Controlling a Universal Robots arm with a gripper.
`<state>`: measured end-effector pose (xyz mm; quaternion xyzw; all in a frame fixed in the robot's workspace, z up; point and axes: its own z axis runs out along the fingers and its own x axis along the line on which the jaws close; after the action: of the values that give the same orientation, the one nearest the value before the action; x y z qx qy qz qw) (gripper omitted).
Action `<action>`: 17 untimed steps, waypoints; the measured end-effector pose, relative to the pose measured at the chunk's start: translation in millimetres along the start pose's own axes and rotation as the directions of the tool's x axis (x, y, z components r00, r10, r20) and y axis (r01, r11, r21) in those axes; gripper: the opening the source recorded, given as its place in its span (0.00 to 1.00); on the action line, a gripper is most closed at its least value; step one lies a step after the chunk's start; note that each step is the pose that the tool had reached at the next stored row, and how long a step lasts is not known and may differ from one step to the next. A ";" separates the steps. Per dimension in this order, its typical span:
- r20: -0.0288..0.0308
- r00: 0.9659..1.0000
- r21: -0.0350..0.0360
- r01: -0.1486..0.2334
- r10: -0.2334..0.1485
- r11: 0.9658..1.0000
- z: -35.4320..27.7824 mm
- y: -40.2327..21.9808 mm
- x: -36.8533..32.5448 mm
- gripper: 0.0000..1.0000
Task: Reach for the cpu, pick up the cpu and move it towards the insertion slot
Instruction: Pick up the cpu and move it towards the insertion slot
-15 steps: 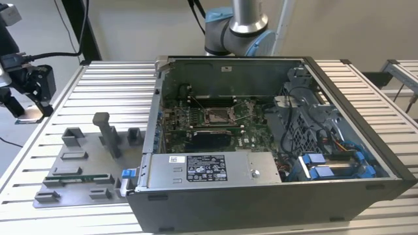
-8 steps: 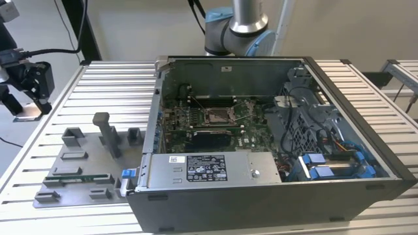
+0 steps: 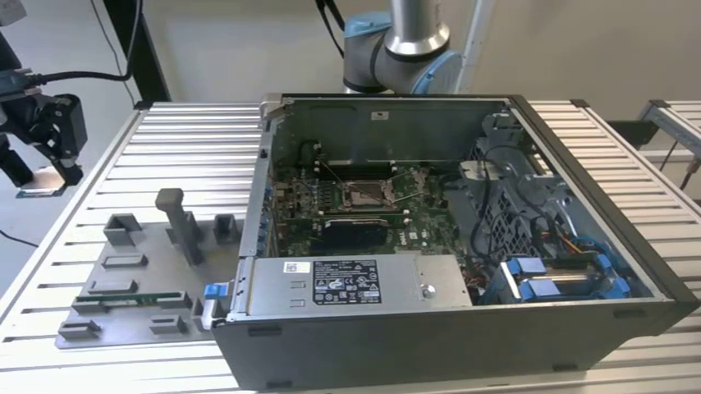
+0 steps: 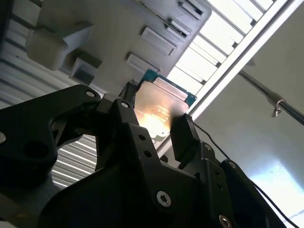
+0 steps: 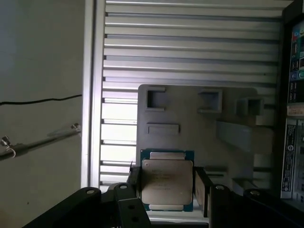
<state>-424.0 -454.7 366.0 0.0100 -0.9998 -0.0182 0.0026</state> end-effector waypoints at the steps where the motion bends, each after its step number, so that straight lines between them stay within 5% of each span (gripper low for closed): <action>1: 0.000 1.000 0.000 0.000 0.000 1.000 -1.3 0.1 0.0 0.00; 17: 0.000 1.000 0.000 0.000 0.000 1.000 -12.8 0.5 0.0 0.00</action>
<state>-424.0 -454.7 378.7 0.0101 -0.9998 -0.0182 0.0024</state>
